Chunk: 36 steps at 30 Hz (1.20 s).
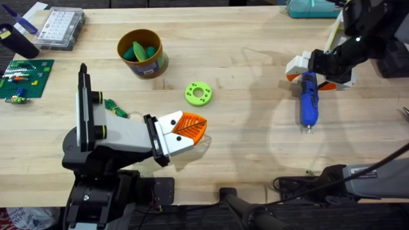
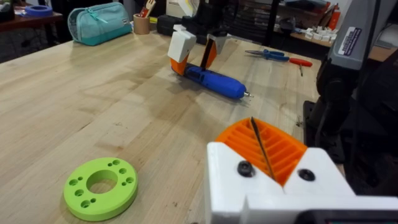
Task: Pick up the gripper from the table and insert it into the empty holder that is missing its gripper. Then pick up a screw, insert it into the mounting hole, and use the screwdriver to tighten it. Finally, clean up the table by picking up the vegetable and placing it into the bucket.
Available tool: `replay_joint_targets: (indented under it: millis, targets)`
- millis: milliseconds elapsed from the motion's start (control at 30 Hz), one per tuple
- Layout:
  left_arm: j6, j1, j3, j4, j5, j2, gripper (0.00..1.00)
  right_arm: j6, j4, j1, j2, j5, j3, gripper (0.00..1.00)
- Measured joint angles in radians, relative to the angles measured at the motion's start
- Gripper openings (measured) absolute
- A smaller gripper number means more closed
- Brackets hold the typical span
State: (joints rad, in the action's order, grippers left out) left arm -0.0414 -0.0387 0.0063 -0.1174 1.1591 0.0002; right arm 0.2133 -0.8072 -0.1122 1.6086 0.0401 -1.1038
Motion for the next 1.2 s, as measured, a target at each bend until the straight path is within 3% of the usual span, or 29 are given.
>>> replay_joint_targets:
  millis: [300,633,833,1200]
  targets:
    - [0.0,0.0,0.0,-0.001,0.001,0.0,0.013,-0.031,-0.089,0.0,0.0,0.001,-0.008,0.979]
    - [0.0,0.0,0.0,-0.002,0.003,0.0,0.014,-0.247,-0.114,0.0,-0.079,0.002,-0.046,0.979]
    - [0.0,0.0,0.0,-0.002,0.004,0.0,0.013,-0.353,-0.098,0.0,-0.054,0.001,-0.046,0.979]
    - [0.0,0.0,0.0,-0.002,0.004,0.0,0.013,-0.393,-0.08,0.0,0.053,-0.021,-0.047,0.979]
